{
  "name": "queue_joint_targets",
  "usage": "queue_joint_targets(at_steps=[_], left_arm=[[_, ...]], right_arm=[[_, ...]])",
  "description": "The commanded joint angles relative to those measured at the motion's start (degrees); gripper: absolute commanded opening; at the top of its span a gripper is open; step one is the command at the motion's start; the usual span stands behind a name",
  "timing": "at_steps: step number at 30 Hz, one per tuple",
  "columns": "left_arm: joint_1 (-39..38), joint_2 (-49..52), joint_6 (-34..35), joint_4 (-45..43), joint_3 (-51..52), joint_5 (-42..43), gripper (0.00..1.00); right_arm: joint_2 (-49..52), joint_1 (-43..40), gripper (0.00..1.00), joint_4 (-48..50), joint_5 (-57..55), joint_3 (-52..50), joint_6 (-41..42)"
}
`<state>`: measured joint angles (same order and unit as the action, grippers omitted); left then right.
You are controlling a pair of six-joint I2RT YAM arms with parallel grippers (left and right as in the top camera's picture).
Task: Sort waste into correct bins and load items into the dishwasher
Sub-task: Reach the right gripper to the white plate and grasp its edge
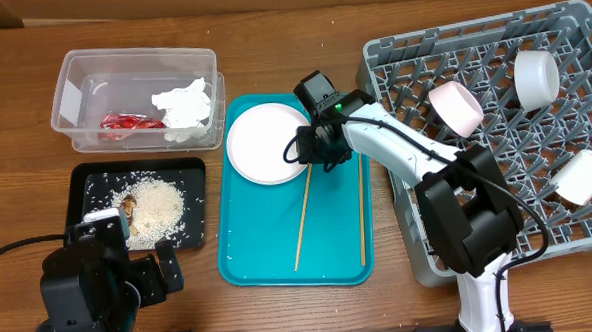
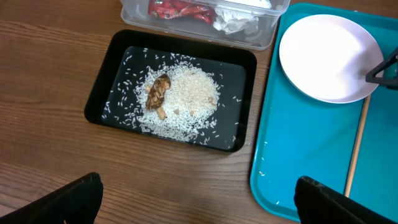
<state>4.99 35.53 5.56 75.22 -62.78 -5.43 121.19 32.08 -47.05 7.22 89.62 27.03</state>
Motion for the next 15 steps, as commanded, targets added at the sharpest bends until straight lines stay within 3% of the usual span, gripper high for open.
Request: queue_joint_targets(at_steps=[1, 15], left_arm=[[0.2, 0.1, -0.2, -0.1, -0.3, -0.7, 1.0], [0.2, 0.1, -0.2, -0.1, -0.3, -0.7, 1.0]], right_arm=[[0.3, 0.2, 0.42, -0.4, 0.1, 0.3, 3.0], [0.7, 1.7, 0.25, -2.4, 0.4, 0.3, 11.9]])
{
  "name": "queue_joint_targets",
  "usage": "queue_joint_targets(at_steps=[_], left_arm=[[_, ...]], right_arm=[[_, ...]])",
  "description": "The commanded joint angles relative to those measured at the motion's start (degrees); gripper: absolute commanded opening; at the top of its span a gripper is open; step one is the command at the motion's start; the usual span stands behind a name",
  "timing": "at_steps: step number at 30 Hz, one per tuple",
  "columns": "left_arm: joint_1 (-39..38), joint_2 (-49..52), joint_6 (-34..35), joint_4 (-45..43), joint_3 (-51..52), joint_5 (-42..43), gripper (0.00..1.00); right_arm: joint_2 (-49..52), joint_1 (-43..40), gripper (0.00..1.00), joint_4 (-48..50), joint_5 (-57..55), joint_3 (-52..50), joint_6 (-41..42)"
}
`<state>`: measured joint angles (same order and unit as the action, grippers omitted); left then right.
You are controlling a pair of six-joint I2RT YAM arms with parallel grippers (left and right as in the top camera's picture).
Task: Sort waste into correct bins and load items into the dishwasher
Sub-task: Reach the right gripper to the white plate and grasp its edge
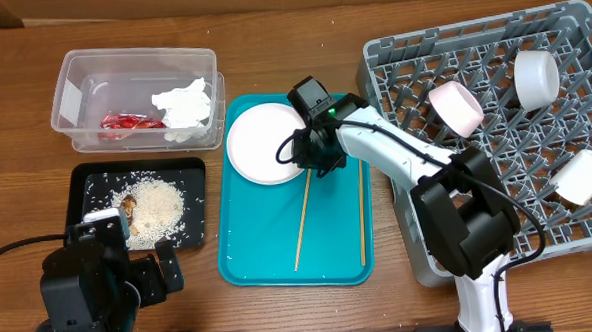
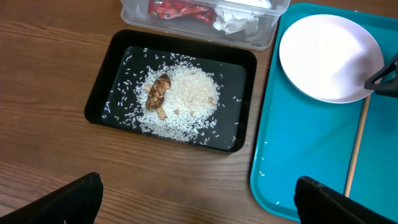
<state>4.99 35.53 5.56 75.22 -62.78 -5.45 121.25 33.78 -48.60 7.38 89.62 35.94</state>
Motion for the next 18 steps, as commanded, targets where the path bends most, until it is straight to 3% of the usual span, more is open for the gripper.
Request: queue_joint_targets(at_steps=[1, 7, 15, 18], left_arm=[[0.2, 0.1, -0.2, -0.1, -0.3, -0.7, 1.0], [0.2, 0.1, -0.2, -0.1, -0.3, -0.7, 1.0], [0.2, 0.1, -0.2, -0.1, -0.3, -0.7, 1.0], [0.2, 0.1, -0.2, -0.1, -0.3, -0.7, 1.0]], right_arm=[[0.7, 0.0, 0.25, -1.5, 0.2, 0.3, 4.0], [2.0, 0.0, 0.24, -1.8, 0.9, 0.3, 6.1], [2.0, 0.0, 0.05, -1.0, 1.3, 0.3, 6.1], [1.9, -0.2, 0.04, -1.2, 1.3, 0.5, 6.1]])
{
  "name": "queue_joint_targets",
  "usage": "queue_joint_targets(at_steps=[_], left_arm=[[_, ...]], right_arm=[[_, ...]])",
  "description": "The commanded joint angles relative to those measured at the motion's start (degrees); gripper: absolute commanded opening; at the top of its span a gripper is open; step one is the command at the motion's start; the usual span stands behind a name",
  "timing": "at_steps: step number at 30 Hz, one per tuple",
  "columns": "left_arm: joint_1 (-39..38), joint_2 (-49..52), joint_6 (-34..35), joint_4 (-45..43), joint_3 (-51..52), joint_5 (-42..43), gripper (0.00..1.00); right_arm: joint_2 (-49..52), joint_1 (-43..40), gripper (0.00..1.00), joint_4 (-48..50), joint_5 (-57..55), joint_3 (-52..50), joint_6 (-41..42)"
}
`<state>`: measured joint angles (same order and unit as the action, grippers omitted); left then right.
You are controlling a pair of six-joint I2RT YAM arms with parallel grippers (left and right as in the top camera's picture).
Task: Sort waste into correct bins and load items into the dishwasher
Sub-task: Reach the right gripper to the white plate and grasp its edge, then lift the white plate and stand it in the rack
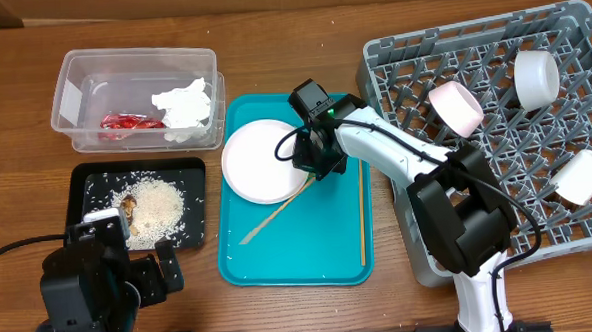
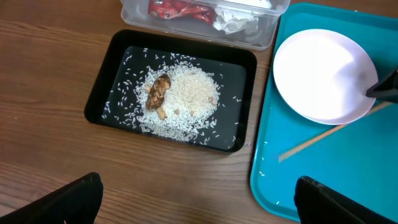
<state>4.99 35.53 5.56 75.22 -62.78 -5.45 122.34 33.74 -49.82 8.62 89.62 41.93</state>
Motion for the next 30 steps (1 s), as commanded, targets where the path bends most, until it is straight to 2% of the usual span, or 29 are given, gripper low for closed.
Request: queue_joint_targets(at_steps=[1, 4, 9, 16, 21, 26, 30], left_arm=[[0.2, 0.1, -0.2, -0.1, -0.3, -0.7, 1.0], [0.2, 0.1, -0.2, -0.1, -0.3, -0.7, 1.0], [0.2, 0.1, -0.2, -0.1, -0.3, -0.7, 1.0], [0.2, 0.1, -0.2, -0.1, -0.3, -0.7, 1.0], [0.2, 0.1, -0.2, -0.1, -0.3, -0.7, 1.0], [0.2, 0.1, -0.2, -0.1, -0.3, -0.7, 1.0], [0.2, 0.1, -0.2, -0.1, -0.3, -0.7, 1.0]], right_arm=[[0.5, -0.4, 0.04, -0.2, 0.0, 0.5, 0.0], [-1.1, -1.2, 0.04, -0.7, -1.0, 0.5, -0.4], [-7.5, -3.4, 0.04, -3.4, -8.0, 2.3, -6.3], [-19.5, -7.5, 0.04, -5.7, -26.2, 5.6, -16.4], [-25.0, -10.4, 0.04, -4.0, -46.4, 5.8, -25.8], [-25.1, -12.4, 0.04, -5.2, -69.4, 4.4, -26.4], [-24.8, -13.2, 0.04, -6.4, -73.7, 1.7, -21.2]])
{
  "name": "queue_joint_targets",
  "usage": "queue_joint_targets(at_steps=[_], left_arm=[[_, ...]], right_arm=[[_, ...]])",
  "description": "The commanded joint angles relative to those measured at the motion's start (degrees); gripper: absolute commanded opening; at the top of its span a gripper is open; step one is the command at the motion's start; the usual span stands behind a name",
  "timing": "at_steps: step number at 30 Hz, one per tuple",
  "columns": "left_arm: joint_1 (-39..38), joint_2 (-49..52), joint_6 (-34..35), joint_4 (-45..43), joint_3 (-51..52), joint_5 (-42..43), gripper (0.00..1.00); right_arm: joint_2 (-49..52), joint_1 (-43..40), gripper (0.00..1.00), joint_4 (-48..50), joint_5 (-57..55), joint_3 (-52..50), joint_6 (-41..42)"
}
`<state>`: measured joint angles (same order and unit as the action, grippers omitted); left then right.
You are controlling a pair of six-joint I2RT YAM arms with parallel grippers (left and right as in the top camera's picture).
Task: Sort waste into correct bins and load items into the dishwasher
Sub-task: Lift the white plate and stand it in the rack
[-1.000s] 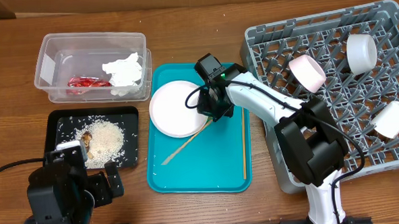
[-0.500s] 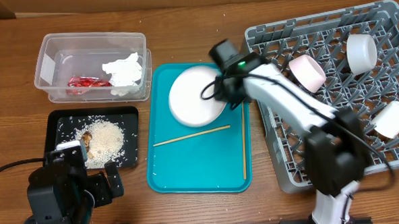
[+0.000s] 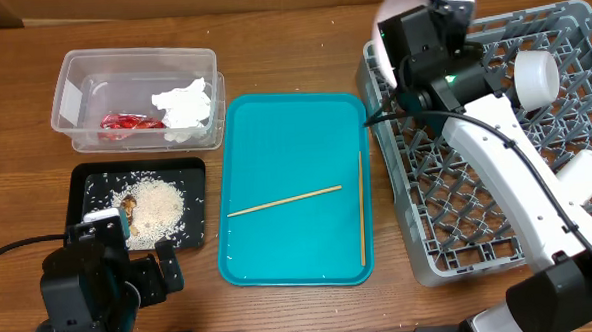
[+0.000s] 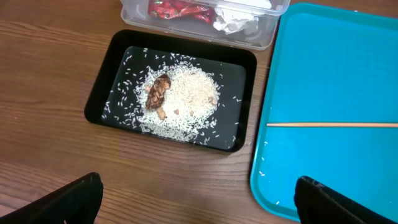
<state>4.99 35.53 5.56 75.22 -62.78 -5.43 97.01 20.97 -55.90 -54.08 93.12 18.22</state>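
Note:
My right gripper point(image 3: 406, 21) is up over the back left corner of the grey dishwasher rack point(image 3: 495, 147), shut on the rim of the white plate, which is tilted on edge. Two wooden chopsticks are on the teal tray point(image 3: 275, 137): one slanting across the middle point(image 3: 285, 201), one lengthwise along the right side point(image 3: 361, 208). At the front left, over bare wood, my left gripper point(image 4: 199, 208) is wide open and holds nothing. The slanting chopstick point(image 4: 329, 124) also shows in the left wrist view.
A black tray point(image 3: 84, 180) holds rice and a brown scrap point(image 4: 158, 93). Behind it, a clear bin point(image 3: 136, 63) holds a red wrapper and crumpled tissue. Two white cups point(image 3: 535, 75) point(image 3: 583, 175) sit in the rack.
My right gripper has moved from the tray to above the rack's back left corner, and the plate has gone with it. The slanting chopstick now lies flatter. My left arm is unchanged.
My right gripper was at the right edge of the plate on the tray. Then the plate had shifted left and one chopstick had swung aslant beneath it. Now the plate is off the tray, held over the rack, and both chopsticks lie bare on the tray.

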Motion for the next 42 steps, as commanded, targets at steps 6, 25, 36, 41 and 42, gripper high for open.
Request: queue_joint_targets(at_steps=[6, 25, 36, 41, 42], left_arm=[[0.2, 0.1, -0.2, -0.1, -0.3, -0.7, 1.0], [0.2, 0.1, -0.2, -0.1, -0.3, -0.7, 1.0], [0.2, 0.1, -0.2, -0.1, -0.3, -0.7, 1.0], [0.2, 0.1, -0.2, -0.1, -0.3, -0.7, 1.0], [0.2, 0.1, -0.2, -0.1, -0.3, -0.7, 1.0]], right_arm=[[0.8, -0.3, 0.04, -1.5, -5.9, -7.9, 8.0], [0.8, -0.3, 0.04, -5.2, 6.1, -9.3, 13.8], [0.6, 4.5, 0.11, -6.0, 7.7, -9.0, 14.8], [0.1, 6.5, 0.47, -7.6, 7.7, -9.0, 14.9], [-0.3, 6.5, 0.49, -7.8, 7.7, -9.0, 14.9]])
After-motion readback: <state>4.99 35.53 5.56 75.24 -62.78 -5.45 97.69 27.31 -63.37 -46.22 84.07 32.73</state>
